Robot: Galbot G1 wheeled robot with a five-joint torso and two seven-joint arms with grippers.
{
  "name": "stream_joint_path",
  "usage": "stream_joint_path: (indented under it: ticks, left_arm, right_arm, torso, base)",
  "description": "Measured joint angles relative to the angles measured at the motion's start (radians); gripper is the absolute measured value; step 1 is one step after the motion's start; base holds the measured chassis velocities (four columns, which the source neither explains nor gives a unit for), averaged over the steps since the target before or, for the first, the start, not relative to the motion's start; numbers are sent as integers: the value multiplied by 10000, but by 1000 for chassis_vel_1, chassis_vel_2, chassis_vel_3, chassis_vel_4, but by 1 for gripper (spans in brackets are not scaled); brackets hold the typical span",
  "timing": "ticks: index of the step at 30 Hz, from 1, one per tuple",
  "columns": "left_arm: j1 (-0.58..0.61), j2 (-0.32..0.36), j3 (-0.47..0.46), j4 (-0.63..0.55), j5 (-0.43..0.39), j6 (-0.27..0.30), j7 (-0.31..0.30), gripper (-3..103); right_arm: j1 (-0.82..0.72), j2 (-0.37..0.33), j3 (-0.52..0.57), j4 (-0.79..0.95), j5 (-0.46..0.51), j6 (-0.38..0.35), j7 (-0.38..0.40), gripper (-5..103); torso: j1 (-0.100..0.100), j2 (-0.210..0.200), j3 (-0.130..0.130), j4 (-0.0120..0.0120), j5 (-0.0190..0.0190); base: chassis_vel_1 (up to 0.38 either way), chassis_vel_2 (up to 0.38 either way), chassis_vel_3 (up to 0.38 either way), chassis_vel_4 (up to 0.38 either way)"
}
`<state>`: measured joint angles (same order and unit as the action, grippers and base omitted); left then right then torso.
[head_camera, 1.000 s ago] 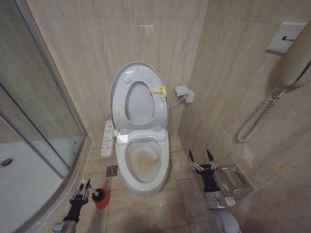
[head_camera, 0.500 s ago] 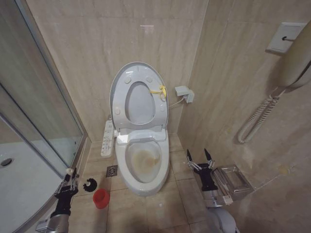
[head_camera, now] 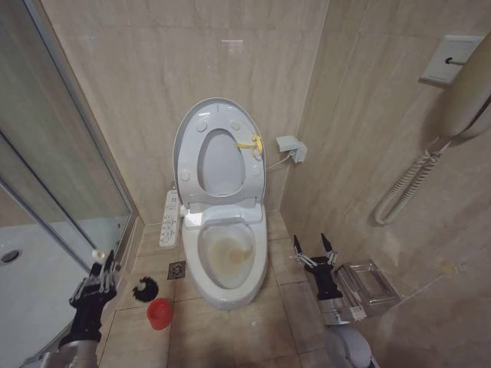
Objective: Open the toilet lid, clean the toilet bowl with a toilet brush, close the toilet lid, and flush.
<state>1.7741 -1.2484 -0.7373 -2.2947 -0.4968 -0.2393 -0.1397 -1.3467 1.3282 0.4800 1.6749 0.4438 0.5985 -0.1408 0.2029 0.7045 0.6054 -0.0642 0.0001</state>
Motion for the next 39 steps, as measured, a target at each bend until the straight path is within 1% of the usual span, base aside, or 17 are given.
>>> stream_joint_path:
  ticks: [2,5,7,8,9,12,13,17,18,22,26,30,32,34,36,37,39]
  left_arm:
    - [187,87,4,-910,-33,250,16,22]
    - [231,185,5,-1294,-116,436,16,22]
    - [191,530,23,-1833,-634,972,-2,22]
    - [191,530,23,-1833,-634,972,-2,22]
    - [8,910,35,-1957,-1213,1288,26,22]
    - [-453,1811,14,-1545,-2011,1252,668,22]
    - [-453,1811,14,-1545,-2011,1252,668,22]
    - [-1147,3012,94,-825,-3117,1057,1120,22]
    - [-1147,3012,94,-825,-3117,1057,1120,22]
    - [-1915,3630,343,-196,-3572,974,1341,22]
    - [-3329,4149,1256,1301,-3955,749,1557,21]
    - [-4317,4053,2133,2067,-4026,715,1530,21]
    - [-4903,3659,2703,2373,-3994,786,1467,21]
    - [-5004,3530,2812,2415,-3962,815,1460,21]
    - [-5296,2912,3215,2541,-3677,891,1472,21]
    - [-5296,2912,3215,2541,-3677,891,1472,21]
    - [-5429,2522,3433,2675,-3419,893,1523,21]
  right_arm:
    - [-19,-24,0,41,-2,5,-3,100]
    - [-28,-39,0,61,-4,7,-6,100]
    - [-51,-57,0,118,-4,8,-6,100]
    - [-51,-57,0,118,-4,8,-6,100]
    - [-71,-61,-1,147,-20,8,-7,100]
    - [-162,-27,21,179,-76,16,-9,100]
    - [-162,-27,21,179,-76,16,-9,100]
    - [-269,16,74,124,-185,77,-20,100]
    - [-269,16,74,124,-185,77,-20,100]
    - [-290,153,148,-55,-275,124,-22,100]
    - [-290,470,157,-260,-375,138,-12,100]
    - [-248,591,204,-329,-454,135,8,100]
    - [-218,623,281,-397,-488,129,35,100]
    - [-214,626,300,-421,-491,129,39,100]
    - [-188,610,368,-553,-497,134,49,100]
    - [-188,610,368,-553,-497,134,49,100]
    - [-173,604,407,-655,-498,147,53,100]
  torso:
    - [0,0,0,1,0]
    - [0,0,0,3,1]
    - [-1,0,0,2,0]
    - [-1,0,0,2,0]
    - [0,0,0,3,0]
    - [0,0,1,0,-3]
    - [0,0,1,0,-3]
    - [0,-1,1,2,-3]
    - [0,-1,1,2,-3]
    - [0,-1,1,1,-3]
    - [1,-1,2,3,-3]
    - [1,-1,2,1,-3]
    - [1,-1,2,1,0]
    - [2,-1,2,0,-1]
    - [1,-1,1,2,0]
    - [1,-1,1,2,0]
    - [1,-1,1,2,1]
  base:
    - [0,0,0,0]
    - [0,0,0,0]
    - [0,0,0,0]
    - [0,0,0,0]
    - [0,0,0,0]
    - [0,0,0,0]
    - [0,0,0,0]
    - [0,0,0,0]
    - [0,0,0,0]
    - [0,0,0,0]
    - [0,0,0,0]
    - [0,0,0,0]
    - [0,0,0,0]
    - [0,0,0,0]
    - [0,0,0,0]
    - [0,0,0,0]
    - [0,0,0,0]
